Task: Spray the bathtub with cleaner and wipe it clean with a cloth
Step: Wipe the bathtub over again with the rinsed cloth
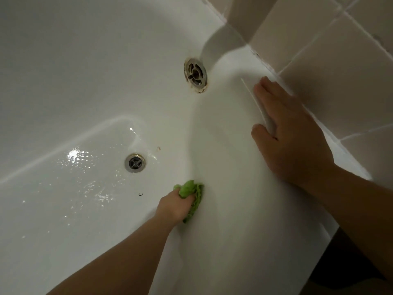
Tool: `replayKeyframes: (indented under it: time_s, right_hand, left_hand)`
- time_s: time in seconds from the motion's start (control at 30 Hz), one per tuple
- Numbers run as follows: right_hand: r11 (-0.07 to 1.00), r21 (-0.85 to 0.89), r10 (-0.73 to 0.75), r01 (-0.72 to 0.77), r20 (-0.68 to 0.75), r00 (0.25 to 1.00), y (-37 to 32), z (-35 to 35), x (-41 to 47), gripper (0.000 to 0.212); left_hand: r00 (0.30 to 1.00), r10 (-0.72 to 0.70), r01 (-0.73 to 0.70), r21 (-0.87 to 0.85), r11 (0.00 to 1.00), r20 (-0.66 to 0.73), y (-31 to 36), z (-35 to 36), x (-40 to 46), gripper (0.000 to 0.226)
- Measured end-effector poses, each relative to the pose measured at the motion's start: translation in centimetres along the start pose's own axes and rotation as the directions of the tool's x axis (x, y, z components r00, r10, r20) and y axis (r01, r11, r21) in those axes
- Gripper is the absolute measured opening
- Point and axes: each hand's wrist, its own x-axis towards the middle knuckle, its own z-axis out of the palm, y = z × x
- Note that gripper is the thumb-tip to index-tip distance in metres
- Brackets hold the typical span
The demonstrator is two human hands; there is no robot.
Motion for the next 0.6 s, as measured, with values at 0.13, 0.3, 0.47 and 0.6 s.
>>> replayKeyframes:
  time_s: [0.13, 0.3, 0.47, 0.6]
  right_hand:
    - [1.000, -0.013, 0.011, -0.011, 0.009, 1.000, -0.1, 0.0, 0.0, 0.068]
    - [0.999, -0.030, 0.027, -0.026, 0.024, 0.999, -0.3, -0.2, -0.1, 0.067]
    - [0.995, -0.093, 0.033, -0.026, 0.081, 0.996, -0.6, -0.4, -0.5, 0.072]
    - [0.994, -0.109, 0.037, -0.026, 0.096, 0.995, -1.0, -0.1, -1.1, 0.079]
  left_hand:
    - [0.988, 0.108, -0.066, -0.332, 0.941, 0.108, 2.4, -0.8, -1.4, 0.033]
    - [0.992, 0.098, -0.058, -0.399, 0.915, 0.080, 2.7, -0.5, -3.1, 0.040]
    - [0.992, -0.053, 0.072, -0.173, 0.982, 0.111, 2.2, -1.7, -6.3, 0.039]
    - [0.986, 0.076, -0.030, -0.287, 0.957, 0.150, 5.1, -2.7, -8.8, 0.033]
